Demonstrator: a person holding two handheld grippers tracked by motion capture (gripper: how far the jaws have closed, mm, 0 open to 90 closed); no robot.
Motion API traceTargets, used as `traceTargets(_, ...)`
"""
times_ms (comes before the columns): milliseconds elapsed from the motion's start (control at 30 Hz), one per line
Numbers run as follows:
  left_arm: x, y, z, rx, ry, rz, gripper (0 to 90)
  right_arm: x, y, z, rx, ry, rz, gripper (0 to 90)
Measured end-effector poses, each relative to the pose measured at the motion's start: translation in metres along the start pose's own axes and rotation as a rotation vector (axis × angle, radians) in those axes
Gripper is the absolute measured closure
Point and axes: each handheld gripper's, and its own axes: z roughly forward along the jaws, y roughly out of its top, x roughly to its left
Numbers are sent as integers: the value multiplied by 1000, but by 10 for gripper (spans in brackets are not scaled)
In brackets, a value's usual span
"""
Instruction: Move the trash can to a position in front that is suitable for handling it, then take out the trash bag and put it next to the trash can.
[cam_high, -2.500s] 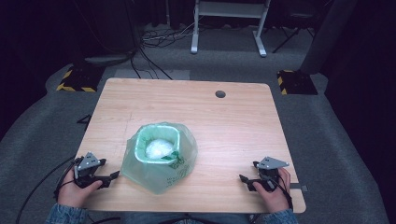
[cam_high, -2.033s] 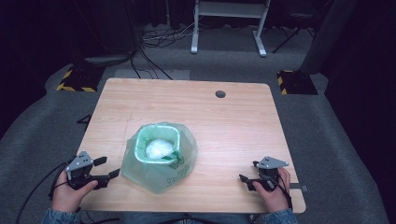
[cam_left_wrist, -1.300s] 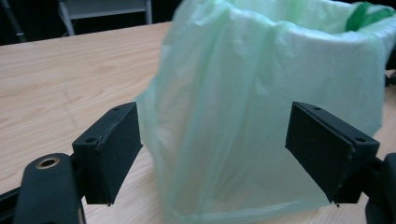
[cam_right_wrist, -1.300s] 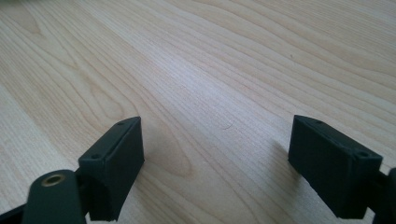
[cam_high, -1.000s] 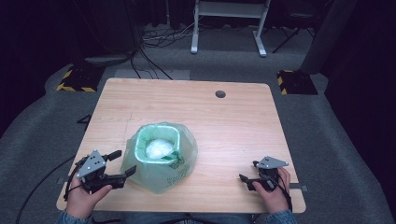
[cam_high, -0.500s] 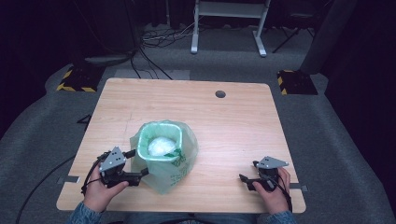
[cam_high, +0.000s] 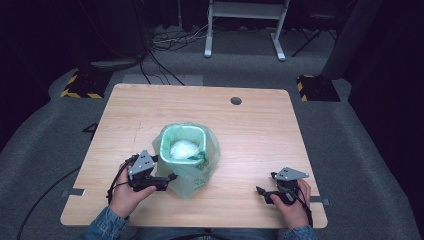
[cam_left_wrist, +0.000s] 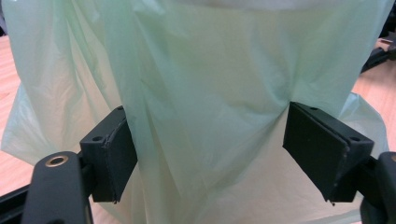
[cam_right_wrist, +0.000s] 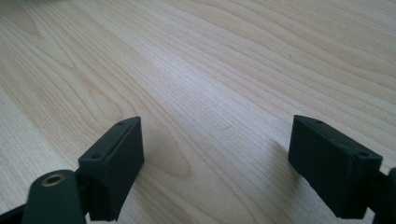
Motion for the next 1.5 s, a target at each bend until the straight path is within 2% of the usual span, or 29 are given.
traceTargets(67,-2,4,6,3,2,11,216,0,0,0,0,1,-1,182)
traceTargets(233,-10,13,24,0,3,9,220,0,0,0,0,0,-1,182)
traceTargets(367,-18,18,36,-2,-5,20,256,0,0,0,0,0,0,182)
traceTargets(467,-23,21,44,-5,-26,8,270,0,0,0,1,0,-1,182)
traceTargets(567,-26,23,49,1,-25,18,271,0,0,0,1,1,0,182)
traceTargets(700,-29,24,55,11,-33,10,290,0,0,0,1,1,-1,182)
traceTargets(733,-31,24,56,17,-39,0,297,0,0,0,1,1,-1,182)
traceTargets(833,-32,23,56,22,-49,8,331,0,0,0,1,1,-2,182)
traceTargets(933,-32,22,56,19,-51,3,325,0,0,0,1,1,-2,182)
traceTargets(1067,-30,21,52,19,-38,-2,275,0,0,0,2,0,-2,181)
traceTargets(1267,-25,15,38,70,1,32,233,1,1,1,4,-18,16,178)
traceTargets(1300,-25,14,36,73,2,24,231,3,2,1,4,-27,27,178)
traceTargets(1367,-24,12,31,73,16,34,226,4,5,1,25,-33,26,200)
traceTargets(1433,-23,11,29,70,17,29,224,6,7,1,23,-30,22,206)
traceTargets(1500,-21,8,25,81,23,27,219,11,16,0,-12,-2,37,177)
